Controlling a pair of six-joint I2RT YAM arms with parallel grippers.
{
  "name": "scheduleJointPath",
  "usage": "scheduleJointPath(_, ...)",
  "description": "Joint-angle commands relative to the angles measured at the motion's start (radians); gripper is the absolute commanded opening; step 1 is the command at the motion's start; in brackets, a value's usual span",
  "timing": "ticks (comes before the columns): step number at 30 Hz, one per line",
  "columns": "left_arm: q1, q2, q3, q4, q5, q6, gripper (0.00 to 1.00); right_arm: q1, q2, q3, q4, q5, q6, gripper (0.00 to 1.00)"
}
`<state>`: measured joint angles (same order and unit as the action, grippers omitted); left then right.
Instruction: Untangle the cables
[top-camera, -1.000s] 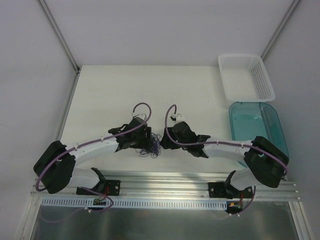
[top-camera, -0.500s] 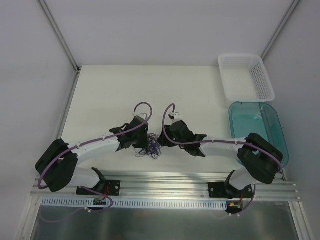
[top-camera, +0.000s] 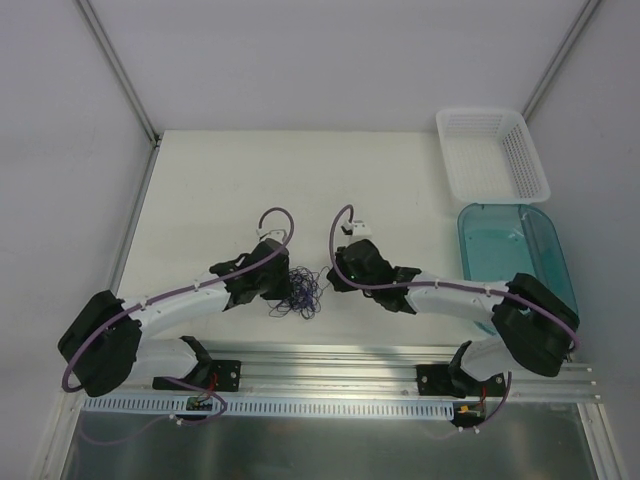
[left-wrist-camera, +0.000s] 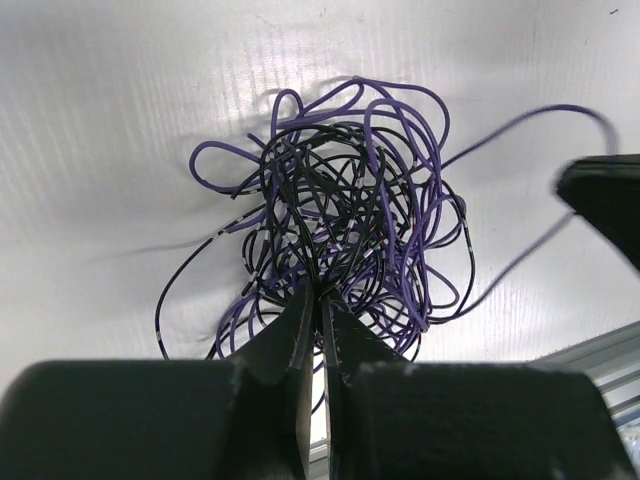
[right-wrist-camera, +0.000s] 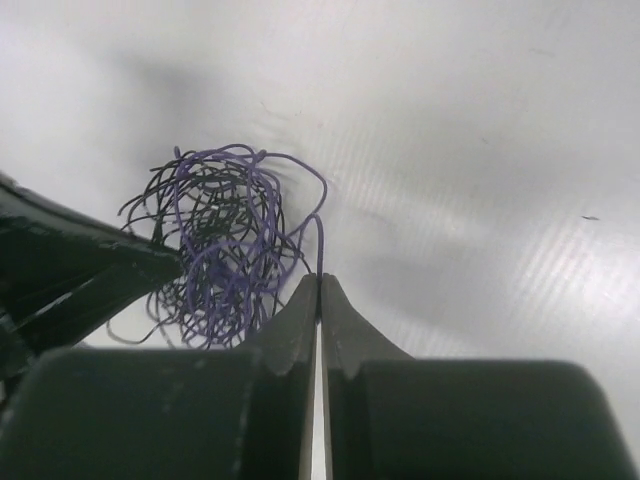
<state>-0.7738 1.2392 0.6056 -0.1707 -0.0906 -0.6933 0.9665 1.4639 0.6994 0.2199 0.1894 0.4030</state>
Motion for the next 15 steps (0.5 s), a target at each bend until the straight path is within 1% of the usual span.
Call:
scheduleJointPath(1,-0.012,-0.050,-0.033,-0.019,-0.061,-0.066,0.00,0.005,-0.230,0.028,-0.143,0.125,-0.036,0.01)
scheduleJointPath(2,-0.012,-0.061,-0.036,-0.041,-0.086,-0.074,0.00,0.006,-0.275,0.041,-0.246,0.151,-0.064,0.01)
scheduleJointPath(3,-0.012,-0.066,-0.036,-0.052,-0.101,-0.077,0.00,0.006,-0.319,0.051,-0.295,0.197,-0.075,0.01)
scheduleJointPath(4,-0.010,-0.070,-0.035,-0.064,-0.115,-0.083,0.00,0.005,-0.420,0.058,-0.342,0.221,-0.084,0.01)
scheduleJointPath(5,-0.009,-0.076,-0.033,-0.079,-0.127,-0.083,0.00,0.005,-0.465,0.069,-0.429,0.243,-0.095,0.01)
scheduleJointPath(7,-0.004,-0.080,-0.024,-0.111,-0.155,-0.080,0.00,0.003,-0.554,0.113,-0.523,0.307,-0.124,0.01)
scheduleJointPath(8,0.002,-0.081,-0.021,-0.119,-0.161,-0.078,0.00,0.005,-0.630,0.129,-0.607,0.327,-0.133,0.01)
scheduleJointPath(10,0.011,-0.081,-0.007,-0.138,-0.178,-0.062,0.00,0.002,-0.694,0.179,-0.678,0.372,-0.153,0.01)
scheduleJointPath(11,0.022,-0.080,-0.003,-0.142,-0.182,-0.054,0.00,0.003,-0.727,0.195,-0.745,0.389,-0.153,0.01)
scheduleJointPath(15,0.063,-0.073,0.031,-0.171,-0.212,-0.019,0.00,0.003,-0.885,0.261,-0.864,0.478,-0.158,0.01)
